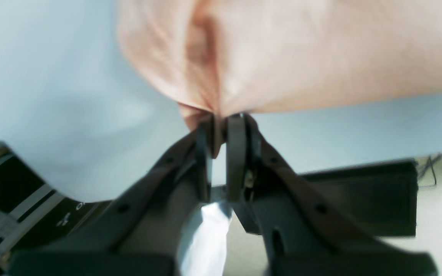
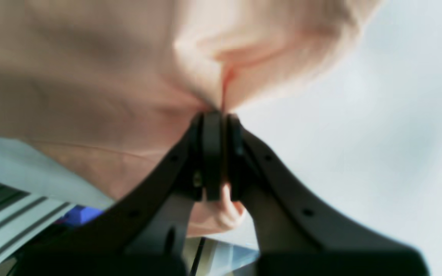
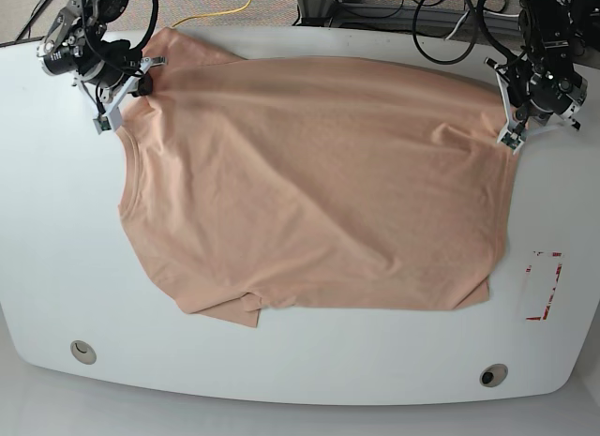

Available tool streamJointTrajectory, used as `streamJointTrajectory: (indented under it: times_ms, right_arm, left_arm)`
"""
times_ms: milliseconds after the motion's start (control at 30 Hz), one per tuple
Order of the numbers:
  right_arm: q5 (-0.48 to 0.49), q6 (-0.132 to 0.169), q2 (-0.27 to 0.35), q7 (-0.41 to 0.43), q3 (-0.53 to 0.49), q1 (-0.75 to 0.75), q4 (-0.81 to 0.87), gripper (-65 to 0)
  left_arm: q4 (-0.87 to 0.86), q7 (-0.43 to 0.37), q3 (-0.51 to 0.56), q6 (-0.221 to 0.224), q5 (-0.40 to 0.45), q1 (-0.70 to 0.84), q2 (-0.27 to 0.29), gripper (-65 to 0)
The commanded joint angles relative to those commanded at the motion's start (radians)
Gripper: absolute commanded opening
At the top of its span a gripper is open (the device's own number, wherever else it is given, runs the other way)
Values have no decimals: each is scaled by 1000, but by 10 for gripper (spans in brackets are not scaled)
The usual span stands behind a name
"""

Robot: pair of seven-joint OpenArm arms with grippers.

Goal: Layout the t-shirt on the table in an organized manner, then fold the t-shirt properly
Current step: 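Pull the shoulder corners apart with both grippers to straighten the shirt, then fold the shoulder edge over the shirt body with both grippers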

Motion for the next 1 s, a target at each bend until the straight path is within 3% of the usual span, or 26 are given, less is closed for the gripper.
streamJointTrajectory:
  times_ms: [667, 1000]
  right_arm:
    - [-11, 0, 8, 0, -6, 198, -75, -650]
    - [-11, 0, 71, 3, -8, 318, -222, -650]
  left_arm:
    - [-8, 0, 8, 0, 8, -192, 0, -608]
    - [-163, 0, 8, 0, 8, -336, 0, -607]
